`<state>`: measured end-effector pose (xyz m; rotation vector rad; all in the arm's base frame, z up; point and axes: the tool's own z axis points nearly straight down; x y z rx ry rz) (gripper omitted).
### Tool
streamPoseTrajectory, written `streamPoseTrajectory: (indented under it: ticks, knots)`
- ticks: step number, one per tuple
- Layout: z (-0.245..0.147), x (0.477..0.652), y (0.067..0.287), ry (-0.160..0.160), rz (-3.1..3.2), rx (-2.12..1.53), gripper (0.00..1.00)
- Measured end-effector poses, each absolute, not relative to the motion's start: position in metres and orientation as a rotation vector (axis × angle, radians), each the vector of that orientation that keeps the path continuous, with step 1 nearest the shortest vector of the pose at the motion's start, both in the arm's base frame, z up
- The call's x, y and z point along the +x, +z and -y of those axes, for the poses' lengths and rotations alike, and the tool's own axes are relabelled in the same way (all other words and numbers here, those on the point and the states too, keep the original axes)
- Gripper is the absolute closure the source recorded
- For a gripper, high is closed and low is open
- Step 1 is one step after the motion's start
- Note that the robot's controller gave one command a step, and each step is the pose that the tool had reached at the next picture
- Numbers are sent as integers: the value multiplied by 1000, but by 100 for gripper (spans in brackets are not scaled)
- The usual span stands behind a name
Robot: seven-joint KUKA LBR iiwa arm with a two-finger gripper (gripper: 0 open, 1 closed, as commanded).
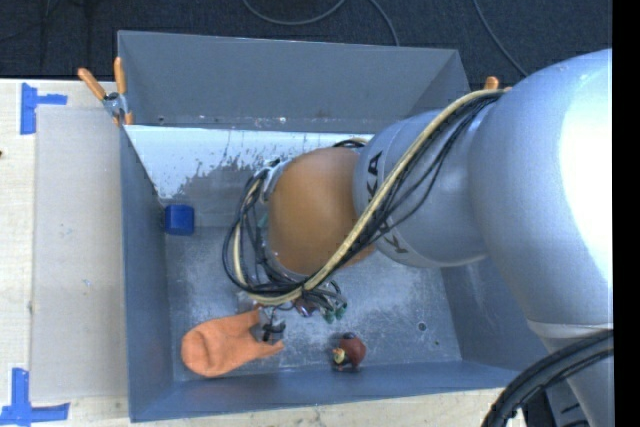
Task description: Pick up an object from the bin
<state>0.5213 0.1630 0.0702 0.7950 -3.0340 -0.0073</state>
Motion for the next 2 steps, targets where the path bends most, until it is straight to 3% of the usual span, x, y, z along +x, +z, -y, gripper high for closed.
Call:
streamPoseTrajectory:
  ticks: [1,2]
  knots:
    - [-176,525,70,-12,3034,806,100]
    - [-181,526,125,-9,3019,829,100]
